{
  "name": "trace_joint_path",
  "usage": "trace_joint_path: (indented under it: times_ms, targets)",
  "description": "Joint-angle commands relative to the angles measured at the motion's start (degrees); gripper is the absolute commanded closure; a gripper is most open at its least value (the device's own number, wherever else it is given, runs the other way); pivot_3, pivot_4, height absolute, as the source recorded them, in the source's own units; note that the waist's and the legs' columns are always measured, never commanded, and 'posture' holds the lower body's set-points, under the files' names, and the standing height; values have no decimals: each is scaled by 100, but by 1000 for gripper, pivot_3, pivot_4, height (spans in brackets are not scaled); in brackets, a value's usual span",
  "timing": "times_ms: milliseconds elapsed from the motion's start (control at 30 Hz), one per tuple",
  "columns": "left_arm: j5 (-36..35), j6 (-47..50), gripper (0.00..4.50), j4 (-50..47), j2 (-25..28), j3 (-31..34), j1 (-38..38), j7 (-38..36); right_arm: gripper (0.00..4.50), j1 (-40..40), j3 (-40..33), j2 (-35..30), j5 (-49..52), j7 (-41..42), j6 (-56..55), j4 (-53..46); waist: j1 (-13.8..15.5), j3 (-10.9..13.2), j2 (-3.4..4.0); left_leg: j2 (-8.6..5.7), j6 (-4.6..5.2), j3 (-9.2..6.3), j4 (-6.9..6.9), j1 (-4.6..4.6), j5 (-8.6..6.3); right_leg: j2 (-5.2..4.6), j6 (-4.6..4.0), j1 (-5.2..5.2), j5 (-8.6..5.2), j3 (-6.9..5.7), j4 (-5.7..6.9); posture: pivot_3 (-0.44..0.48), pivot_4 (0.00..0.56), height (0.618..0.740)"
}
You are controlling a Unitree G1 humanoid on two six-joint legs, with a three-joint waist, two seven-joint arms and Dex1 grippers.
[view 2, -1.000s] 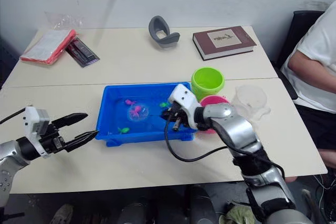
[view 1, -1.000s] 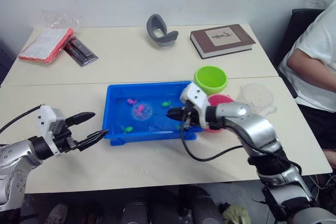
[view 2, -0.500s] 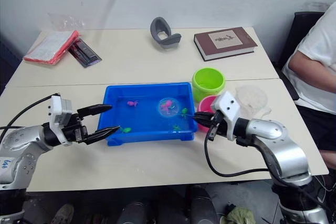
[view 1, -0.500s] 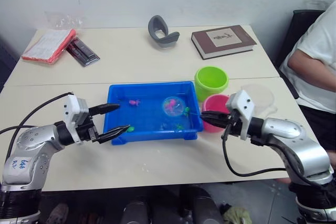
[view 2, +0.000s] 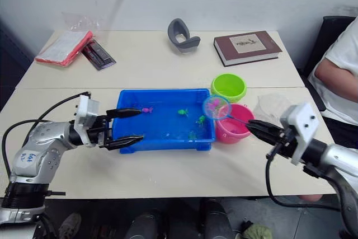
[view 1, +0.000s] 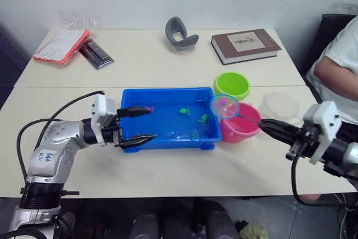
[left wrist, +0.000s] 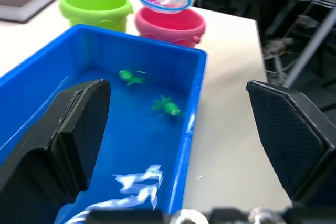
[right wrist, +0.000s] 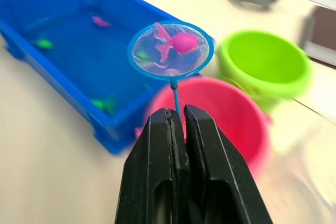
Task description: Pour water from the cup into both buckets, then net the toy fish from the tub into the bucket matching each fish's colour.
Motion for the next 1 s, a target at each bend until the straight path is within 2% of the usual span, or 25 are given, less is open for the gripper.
trace_joint_path:
  times_ms: [33, 233, 433, 567, 733, 1000]
  targets:
    - [23, -14, 42, -209, -67, -127, -59, -46, 4500, 440, -517, 79, -468, 130, -1005, 109, 14, 0, 0, 0, 1, 2, 0, 2, 0, 1, 0, 1, 0, 2, 0, 0, 150, 740]
    - [46, -24, 42, -291, -178, -244, -41, 42, 4500, 1003, -158, 455, -2111, -53, -3855, 857, -14, 0, 0, 5, -2, 5, -2, 28, -3, 15, 1, 37, 1, 4, -15, 0, 150, 740]
    - [27, -10, 42, -284, -142, -200, -30, 54, 4500, 772, 106, 797, -3052, -954, -4981, 1249, -96, 0, 0, 10, -5, 6, -5, 68, -5, 11, 2, 72, 1, 10, -17, 0, 150, 740]
    - [10, -4, 42, -291, -188, -148, -131, 179, 4500, 794, 433, 519, -4637, -1594, -6422, 1587, -105, 0, 0, 10, -6, 8, -6, 79, -5, 4, 1, 79, 0, 24, -16, 0, 150, 740]
    - [-27, 24, 42, -347, -188, -142, -106, 245, 4500, 675, 521, 335, -5688, -2349, -7096, 1848, -108, 0, 0, 10, -7, 11, -7, 82, -6, 2, 1, 80, 0, 37, -14, 0, 150, 740]
    - [105, -121, 42, -363, -107, -138, 40, 190, 4500, 672, 570, -52, -6498, -2900, -7334, 2016, -112, 0, 0, 12, -7, 17, -7, 87, -5, 4, 1, 80, -1, 68, -14, 0, 150, 740]
